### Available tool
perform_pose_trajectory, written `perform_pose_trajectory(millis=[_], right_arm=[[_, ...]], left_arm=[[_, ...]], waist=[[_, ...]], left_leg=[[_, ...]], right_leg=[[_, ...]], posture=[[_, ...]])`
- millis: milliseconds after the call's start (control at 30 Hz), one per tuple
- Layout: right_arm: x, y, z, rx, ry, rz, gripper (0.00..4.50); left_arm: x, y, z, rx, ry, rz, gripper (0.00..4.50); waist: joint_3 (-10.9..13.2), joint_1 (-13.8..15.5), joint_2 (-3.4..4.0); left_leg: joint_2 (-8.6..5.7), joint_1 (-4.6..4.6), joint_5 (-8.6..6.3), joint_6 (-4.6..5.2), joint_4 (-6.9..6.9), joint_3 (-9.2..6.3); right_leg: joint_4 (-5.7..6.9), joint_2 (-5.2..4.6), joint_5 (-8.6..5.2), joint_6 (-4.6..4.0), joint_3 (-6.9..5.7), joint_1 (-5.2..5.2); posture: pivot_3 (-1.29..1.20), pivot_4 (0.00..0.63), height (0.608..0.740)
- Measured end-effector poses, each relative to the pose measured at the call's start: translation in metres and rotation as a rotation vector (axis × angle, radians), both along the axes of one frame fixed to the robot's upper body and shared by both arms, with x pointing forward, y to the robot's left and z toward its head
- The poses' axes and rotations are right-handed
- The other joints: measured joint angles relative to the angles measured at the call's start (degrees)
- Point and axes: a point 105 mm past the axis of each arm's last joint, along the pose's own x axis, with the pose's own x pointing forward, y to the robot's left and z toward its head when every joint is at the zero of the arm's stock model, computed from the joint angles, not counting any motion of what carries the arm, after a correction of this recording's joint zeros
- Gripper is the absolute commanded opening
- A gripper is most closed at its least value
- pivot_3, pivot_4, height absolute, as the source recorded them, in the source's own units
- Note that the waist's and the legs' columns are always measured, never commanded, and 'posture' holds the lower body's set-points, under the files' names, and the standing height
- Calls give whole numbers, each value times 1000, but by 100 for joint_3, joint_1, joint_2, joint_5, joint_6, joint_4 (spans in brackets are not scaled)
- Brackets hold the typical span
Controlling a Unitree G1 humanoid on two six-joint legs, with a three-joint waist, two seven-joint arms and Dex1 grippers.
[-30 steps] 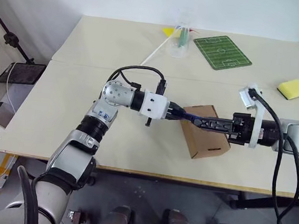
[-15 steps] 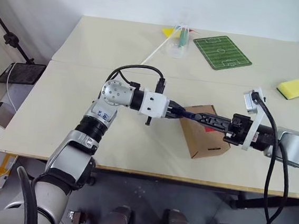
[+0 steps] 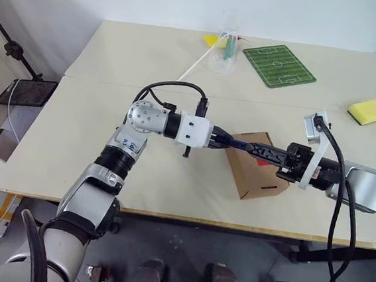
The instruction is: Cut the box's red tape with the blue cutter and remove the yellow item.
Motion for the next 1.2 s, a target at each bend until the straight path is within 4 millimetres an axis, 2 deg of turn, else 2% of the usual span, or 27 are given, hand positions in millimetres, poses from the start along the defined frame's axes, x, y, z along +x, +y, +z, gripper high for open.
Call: perform_pose_trajectory(millis=[67,133,300,467,600,700,733,833,933,1033,1133,1200], right_arm=[[0,0,0,1,-1,0,169],[0,0,1,0,-1,0,169],[2,-1,1,2,-1,-4,169],[0,3,10,25,-34,33,169],[-4,-10,14,-8,-49,12,169],[-6,-38,16,-109,-40,-76,169],[-7,-50,23,-146,-51,-116,169],[-13,-70,46,-242,-108,-182,169],[-17,-86,56,-417,-137,-231,169],[-18,-93,62,-498,-166,-252,169],[-17,-96,55,-573,-155,-251,169],[-17,-95,51,-607,-154,-241,169]], left_arm=[[0,0,0,-3,-1,2,436],[0,0,0,-4,17,3,1157],[-3,1,5,-15,59,-12,2583],[-4,15,8,-17,136,7,2619],[9,44,32,-114,207,127,2619],[17,69,46,-195,280,208,2066],[17,75,51,-218,293,224,1723],[17,74,49,-259,334,235,793],[17,50,29,-301,415,233,0],[13,22,2,-293,509,229,0],[11,-8,-5,-318,543,230,0],[11,-19,-8,-327,554,237,0]], waist=[[0,1,0],[0,0,0],[0,-11,0],[0,-19,0],[0,-8,0],[3,16,4],[3,13,4],[2,14,4],[2,28,5],[6,16,-3],[6,19,-3],[6,21,-3]], left_leg=[[0,0,0,0,1,0],[0,0,0,0,0,0],[0,0,0,0,0,0],[2,1,0,0,0,0],[2,1,0,0,0,-4],[-8,-1,2,5,0,-6],[-7,-1,1,7,1,-6],[-5,2,1,8,0,-9],[-5,2,1,8,1,-10],[-2,2,1,8,-1,-6],[0,1,1,8,-2,-3],[0,1,1,8,-2,0]], right_leg=[[1,0,0,0,0,0],[1,0,0,0,0,0],[1,0,0,0,3,-1],[1,2,0,0,6,-2],[2,1,0,0,13,-1],[4,-6,0,0,12,-2],[4,-6,0,0,11,-1],[-2,-7,0,0,11,8],[-24,-9,1,1,13,17],[-29,-7,1,2,16,18],[-32,-9,1,3,18,17],[-32,-9,2,3,18,17]], posture=[[0,150,740],[0,150,740],[0,150,740],[0,150,740],[0,150,740],[0,150,740],[0,150,740],[0,150,740],[0,150,740],[0,150,740],[0,150,740],[0,150,740]])
